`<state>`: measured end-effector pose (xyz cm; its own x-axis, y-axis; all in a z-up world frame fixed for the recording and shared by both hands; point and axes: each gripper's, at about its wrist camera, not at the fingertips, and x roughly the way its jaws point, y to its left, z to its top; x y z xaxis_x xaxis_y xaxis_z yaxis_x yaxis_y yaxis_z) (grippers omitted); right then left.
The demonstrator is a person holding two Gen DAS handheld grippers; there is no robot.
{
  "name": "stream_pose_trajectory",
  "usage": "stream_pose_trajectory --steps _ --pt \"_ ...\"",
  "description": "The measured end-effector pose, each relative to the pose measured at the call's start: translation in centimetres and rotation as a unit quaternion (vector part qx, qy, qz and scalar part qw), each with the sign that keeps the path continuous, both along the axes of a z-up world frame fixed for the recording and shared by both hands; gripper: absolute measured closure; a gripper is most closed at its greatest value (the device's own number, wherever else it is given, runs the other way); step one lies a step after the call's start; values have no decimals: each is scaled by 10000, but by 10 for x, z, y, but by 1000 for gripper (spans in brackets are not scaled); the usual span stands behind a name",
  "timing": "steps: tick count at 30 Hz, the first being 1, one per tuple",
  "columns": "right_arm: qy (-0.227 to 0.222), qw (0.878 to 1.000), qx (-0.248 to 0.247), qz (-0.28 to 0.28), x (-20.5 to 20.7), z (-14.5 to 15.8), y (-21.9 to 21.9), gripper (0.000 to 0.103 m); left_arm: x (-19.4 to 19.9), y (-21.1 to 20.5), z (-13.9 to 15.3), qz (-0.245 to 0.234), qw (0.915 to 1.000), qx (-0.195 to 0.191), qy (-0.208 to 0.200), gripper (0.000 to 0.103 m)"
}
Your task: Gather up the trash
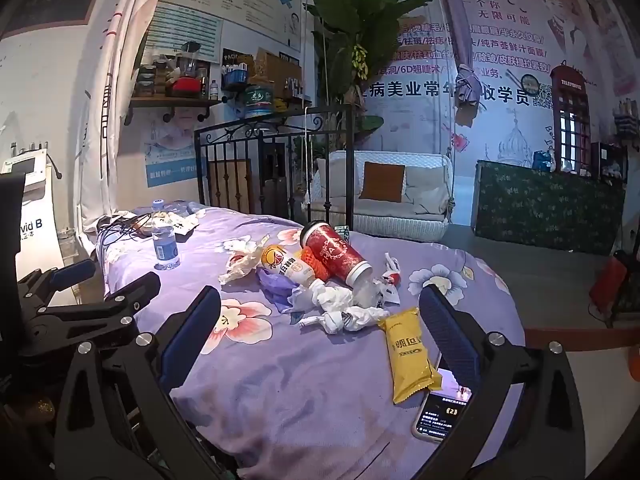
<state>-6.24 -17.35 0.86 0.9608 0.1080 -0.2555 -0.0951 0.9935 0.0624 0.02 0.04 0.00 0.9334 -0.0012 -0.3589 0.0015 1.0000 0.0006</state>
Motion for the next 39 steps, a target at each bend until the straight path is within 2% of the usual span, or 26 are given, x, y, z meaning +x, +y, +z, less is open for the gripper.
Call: stream_pose_trajectory --steps 5,18,39 --pt "81 9999 -90 2 4 0 1 5 -1 -1 0 -4 9999 119 -66 6" --pt "-11 9998 -182 34 -2 1 7 5 -4 3 0 79 9998 56 -184 6" --pt "-13 9998 -206 69 -3 1 10 5 -4 6 -3 87 9998 58 -144 6"
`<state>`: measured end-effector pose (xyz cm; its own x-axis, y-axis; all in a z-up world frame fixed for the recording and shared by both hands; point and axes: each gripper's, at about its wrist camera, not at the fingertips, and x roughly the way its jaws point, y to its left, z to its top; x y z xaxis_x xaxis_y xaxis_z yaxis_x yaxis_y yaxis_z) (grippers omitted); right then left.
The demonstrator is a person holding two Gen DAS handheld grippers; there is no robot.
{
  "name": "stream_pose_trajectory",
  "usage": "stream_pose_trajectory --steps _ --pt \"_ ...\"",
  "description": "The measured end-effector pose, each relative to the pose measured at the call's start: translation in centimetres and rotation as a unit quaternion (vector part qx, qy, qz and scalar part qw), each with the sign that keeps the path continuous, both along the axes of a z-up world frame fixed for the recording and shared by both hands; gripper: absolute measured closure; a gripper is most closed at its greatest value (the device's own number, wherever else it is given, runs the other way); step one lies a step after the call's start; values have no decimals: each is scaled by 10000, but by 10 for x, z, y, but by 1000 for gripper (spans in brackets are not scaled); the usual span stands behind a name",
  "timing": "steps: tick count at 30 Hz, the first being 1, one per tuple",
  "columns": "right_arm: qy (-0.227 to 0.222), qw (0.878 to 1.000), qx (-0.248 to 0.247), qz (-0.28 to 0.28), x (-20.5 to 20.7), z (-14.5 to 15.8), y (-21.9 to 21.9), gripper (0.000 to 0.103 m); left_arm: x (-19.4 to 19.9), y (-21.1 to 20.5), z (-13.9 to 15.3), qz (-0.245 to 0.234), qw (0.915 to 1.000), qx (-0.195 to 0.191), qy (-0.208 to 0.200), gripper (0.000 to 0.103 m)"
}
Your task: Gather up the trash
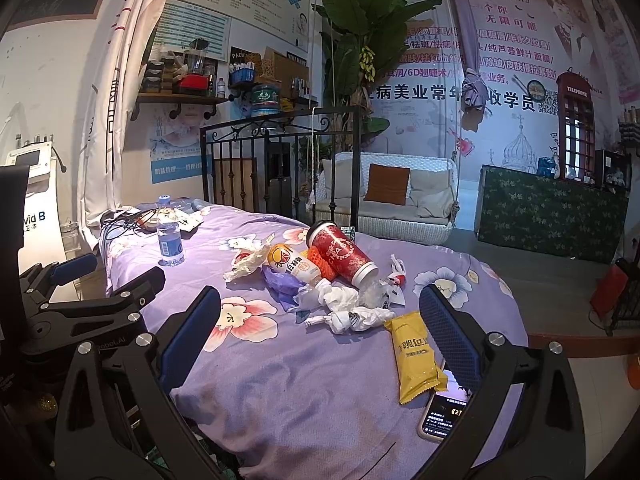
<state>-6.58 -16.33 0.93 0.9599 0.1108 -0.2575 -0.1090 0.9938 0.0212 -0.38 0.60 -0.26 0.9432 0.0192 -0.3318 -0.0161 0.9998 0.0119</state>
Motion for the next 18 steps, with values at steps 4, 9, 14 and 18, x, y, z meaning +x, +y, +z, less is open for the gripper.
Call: stream_pose_trajectory --steps 4,9,14,18 --pt "-7 10000 0 -2 0 -1 0 5 1 -2 0 0 10000 2 -2 6" --pt "-3 10000 9 -2 0 -1 0 5 1 -2 -1 11 10000 1 -7 6" --pt "7 10000 9 3 0 -2 0 5 1 -3 -1 12 10000 -3 -7 6" --pt "9 10000 8 4 0 -2 0 5 2 -2 -2 11 10000 -7 -1 6"
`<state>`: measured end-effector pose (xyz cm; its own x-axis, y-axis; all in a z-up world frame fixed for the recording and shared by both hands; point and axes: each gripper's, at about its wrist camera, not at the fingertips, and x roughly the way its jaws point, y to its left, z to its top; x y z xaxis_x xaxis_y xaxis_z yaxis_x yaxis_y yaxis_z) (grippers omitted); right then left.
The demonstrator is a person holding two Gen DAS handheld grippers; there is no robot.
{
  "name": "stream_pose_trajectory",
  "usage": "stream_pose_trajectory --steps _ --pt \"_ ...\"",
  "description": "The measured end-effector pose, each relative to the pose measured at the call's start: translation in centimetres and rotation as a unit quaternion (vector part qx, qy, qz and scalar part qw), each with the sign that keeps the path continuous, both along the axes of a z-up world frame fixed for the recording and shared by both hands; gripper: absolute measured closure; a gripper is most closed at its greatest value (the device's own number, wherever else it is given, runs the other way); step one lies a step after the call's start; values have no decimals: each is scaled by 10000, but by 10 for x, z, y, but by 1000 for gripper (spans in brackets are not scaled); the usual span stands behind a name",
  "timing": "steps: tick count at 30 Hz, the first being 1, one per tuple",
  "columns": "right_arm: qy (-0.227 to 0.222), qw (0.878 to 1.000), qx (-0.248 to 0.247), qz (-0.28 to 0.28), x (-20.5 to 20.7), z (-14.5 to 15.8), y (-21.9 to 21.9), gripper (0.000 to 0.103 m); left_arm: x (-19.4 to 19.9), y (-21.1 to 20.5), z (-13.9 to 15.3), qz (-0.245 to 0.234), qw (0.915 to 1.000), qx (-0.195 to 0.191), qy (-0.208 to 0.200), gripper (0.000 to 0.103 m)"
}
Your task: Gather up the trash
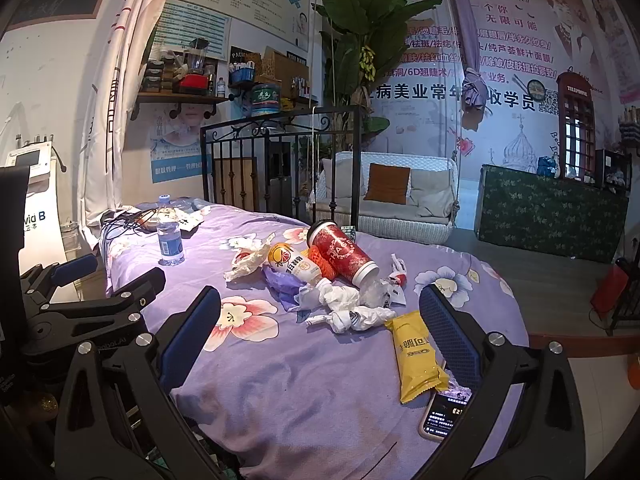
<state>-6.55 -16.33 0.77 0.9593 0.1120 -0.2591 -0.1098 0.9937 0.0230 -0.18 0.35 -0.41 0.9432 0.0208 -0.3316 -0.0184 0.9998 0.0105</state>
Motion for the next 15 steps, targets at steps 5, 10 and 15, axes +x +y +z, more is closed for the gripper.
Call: stream_pose_trajectory --steps 5,10,15 --pt "3 10000 0 6 0 -1 0 5 0 0 0 0 10000 1 6 6" --pt "17 10000 -1 1 3 -1 -1 5 0 1 0 12 10000 -5 7 6" --pt "27 10000 6 2 4 -3 -1 5 1 4 -1 35 10000 -13 5 6"
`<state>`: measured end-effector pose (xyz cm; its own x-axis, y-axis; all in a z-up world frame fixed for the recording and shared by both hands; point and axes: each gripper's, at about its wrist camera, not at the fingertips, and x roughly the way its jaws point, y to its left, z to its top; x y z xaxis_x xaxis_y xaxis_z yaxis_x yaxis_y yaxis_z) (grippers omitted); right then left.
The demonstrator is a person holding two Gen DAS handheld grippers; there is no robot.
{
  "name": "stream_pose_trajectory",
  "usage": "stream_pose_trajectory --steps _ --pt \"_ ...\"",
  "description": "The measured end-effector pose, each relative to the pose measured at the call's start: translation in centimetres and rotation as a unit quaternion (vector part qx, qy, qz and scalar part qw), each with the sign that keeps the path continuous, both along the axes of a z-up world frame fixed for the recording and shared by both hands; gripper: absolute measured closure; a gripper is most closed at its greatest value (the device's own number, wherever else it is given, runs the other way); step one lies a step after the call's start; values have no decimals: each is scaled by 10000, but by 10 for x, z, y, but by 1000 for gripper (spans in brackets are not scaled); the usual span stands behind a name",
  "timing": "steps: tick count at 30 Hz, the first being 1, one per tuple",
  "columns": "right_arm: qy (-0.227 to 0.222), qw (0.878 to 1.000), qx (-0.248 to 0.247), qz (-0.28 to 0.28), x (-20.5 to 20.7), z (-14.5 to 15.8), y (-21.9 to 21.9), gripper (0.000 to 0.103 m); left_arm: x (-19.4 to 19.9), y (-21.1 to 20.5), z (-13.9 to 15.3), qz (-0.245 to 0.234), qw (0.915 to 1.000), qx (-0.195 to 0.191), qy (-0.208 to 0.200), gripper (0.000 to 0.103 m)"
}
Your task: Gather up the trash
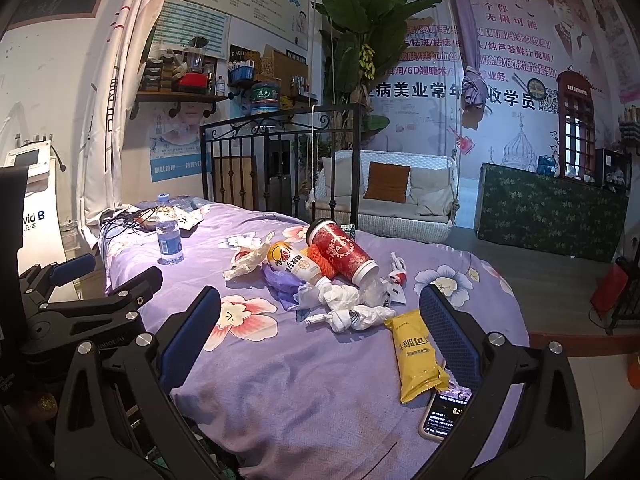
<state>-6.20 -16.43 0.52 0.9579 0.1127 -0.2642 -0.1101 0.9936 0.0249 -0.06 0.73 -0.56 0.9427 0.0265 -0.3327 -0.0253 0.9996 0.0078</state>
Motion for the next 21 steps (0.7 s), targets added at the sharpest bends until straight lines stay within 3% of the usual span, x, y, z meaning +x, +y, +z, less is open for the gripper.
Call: stream_pose_trajectory --steps 21 --pt "6 10000 -3 13 2 1 1 5 0 2 0 -3 10000 3 14 6"
